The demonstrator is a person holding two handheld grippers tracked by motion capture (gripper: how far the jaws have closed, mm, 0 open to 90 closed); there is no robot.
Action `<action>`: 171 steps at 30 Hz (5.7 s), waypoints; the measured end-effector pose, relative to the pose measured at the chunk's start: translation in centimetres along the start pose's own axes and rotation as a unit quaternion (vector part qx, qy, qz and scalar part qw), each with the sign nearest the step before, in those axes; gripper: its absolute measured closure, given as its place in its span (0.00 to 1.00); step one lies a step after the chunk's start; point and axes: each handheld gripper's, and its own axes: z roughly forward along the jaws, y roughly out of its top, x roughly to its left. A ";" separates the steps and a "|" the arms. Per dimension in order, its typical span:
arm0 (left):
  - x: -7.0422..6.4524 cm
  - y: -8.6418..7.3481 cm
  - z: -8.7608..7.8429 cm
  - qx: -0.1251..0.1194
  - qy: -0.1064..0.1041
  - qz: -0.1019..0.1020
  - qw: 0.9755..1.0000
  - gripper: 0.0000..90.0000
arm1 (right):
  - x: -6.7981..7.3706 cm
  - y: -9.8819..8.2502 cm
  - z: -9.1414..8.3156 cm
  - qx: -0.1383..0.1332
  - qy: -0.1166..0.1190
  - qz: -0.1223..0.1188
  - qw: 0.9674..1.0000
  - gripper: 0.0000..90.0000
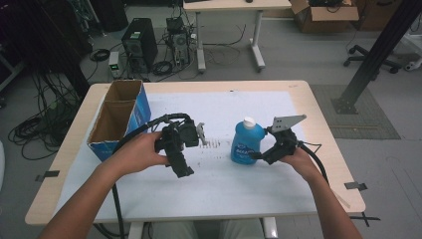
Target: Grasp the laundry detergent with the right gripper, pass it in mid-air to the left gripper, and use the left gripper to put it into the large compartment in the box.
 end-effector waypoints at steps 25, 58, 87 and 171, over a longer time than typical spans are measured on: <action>0.1 0.0 0.1 0.000 0.000 -0.001 1.000 0.07 | -0.1 0.0 1.3 -0.007 0.003 -0.003 1.000 0.17; 0.1 -0.1 0.2 0.000 0.000 -0.003 1.000 0.07 | -0.1 0.2 1.1 -0.017 0.014 -0.012 1.000 0.41; 0.3 -0.4 -0.1 -0.003 0.005 -0.008 1.000 0.07 | 0.2 1.2 0.5 -0.028 0.011 -0.018 0.999 0.48; 0.6 7.1 -7.5 0.002 -0.008 0.074 0.997 0.07 | 6.5 8.5 1.2 0.017 0.108 -0.094 0.990 0.49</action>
